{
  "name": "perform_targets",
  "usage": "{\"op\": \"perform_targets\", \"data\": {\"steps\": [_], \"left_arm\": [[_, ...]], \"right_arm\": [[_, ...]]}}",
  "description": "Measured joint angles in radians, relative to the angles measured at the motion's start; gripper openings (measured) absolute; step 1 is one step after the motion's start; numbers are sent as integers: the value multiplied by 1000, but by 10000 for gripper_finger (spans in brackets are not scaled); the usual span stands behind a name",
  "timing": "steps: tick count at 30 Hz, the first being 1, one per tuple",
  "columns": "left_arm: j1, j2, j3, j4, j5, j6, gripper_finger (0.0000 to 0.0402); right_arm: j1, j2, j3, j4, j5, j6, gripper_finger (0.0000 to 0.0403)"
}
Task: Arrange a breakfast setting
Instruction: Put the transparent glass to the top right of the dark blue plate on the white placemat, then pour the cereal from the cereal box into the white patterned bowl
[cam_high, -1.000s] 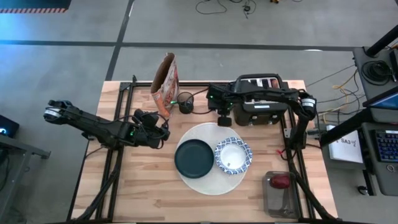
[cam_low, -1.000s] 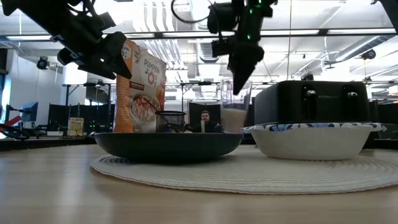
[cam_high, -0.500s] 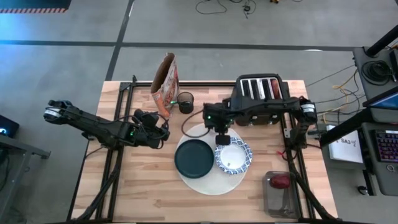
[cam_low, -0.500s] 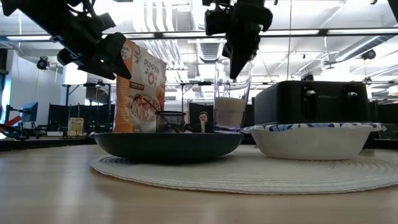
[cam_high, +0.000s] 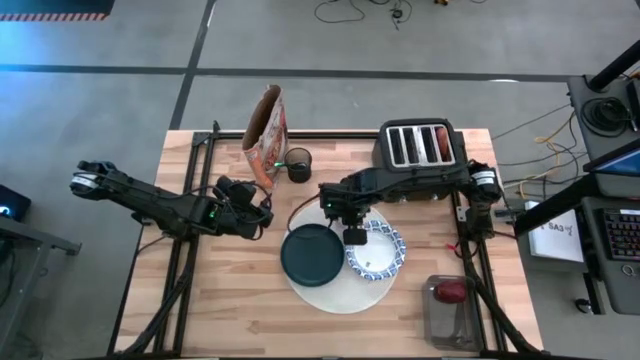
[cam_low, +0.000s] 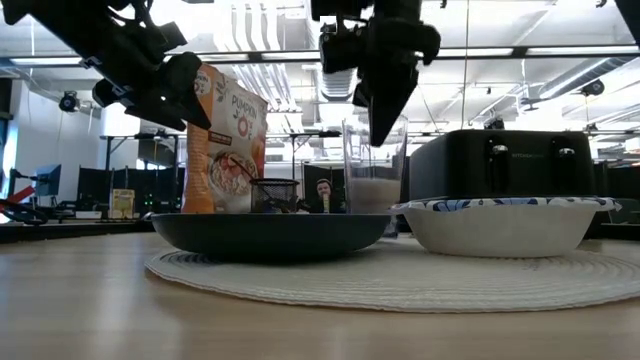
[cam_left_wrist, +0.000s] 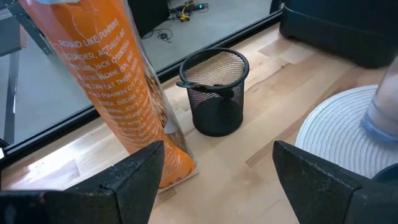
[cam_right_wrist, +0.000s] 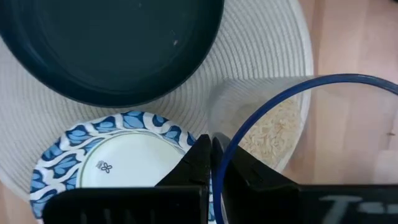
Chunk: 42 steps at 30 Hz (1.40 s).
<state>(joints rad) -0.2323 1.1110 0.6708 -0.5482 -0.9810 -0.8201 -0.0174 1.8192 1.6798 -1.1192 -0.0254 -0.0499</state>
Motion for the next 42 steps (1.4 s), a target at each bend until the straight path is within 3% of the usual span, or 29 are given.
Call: {"op": "perform_targets", "data": {"steps": [8,23,35,42], "left_arm": [[-1,0,0,-7,5,0,283],[-1,0,0,-9,5,0,283],[-1,0,17,-7,31,0,283],[-1,0,17,-9,31,0,283]], "right_arm": [[0,22,0,-2,3,10,21],[0,-55,0,-86,30,9,109],[-13,-246,-6,-146,53,-25,116],[-14,-407,-145,7,52,36,107]]}}
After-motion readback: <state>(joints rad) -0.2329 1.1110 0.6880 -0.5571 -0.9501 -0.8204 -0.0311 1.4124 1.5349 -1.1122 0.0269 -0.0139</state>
